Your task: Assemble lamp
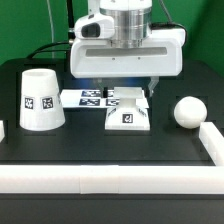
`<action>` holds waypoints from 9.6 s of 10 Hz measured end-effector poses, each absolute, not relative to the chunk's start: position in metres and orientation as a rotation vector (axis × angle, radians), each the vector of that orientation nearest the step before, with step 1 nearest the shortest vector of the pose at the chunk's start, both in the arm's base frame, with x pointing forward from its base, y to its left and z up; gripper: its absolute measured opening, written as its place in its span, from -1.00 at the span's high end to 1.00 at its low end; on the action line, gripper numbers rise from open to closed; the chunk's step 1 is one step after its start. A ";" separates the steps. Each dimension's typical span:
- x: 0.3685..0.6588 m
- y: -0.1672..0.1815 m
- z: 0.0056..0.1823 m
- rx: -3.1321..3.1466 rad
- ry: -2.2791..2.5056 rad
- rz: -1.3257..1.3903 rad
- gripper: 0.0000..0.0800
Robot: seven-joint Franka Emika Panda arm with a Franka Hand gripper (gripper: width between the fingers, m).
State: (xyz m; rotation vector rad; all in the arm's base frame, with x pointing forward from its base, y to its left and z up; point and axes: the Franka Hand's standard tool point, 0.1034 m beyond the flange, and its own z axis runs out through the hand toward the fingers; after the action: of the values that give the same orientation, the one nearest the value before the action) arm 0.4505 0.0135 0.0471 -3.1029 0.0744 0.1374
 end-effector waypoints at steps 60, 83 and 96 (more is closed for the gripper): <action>0.497 0.134 0.061 -2.862 0.156 1.069 -0.75; 0.495 0.117 0.072 -2.854 -0.036 1.143 -0.44; 0.566 0.086 0.132 -3.014 -0.093 0.237 -0.44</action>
Offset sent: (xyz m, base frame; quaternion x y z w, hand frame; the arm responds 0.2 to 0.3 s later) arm 0.0000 0.0000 0.0000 0.0000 0.0000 0.0000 1.0000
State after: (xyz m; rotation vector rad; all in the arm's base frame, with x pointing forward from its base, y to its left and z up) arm 0.5658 0.0864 0.1320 -3.0137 -0.0929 0.2373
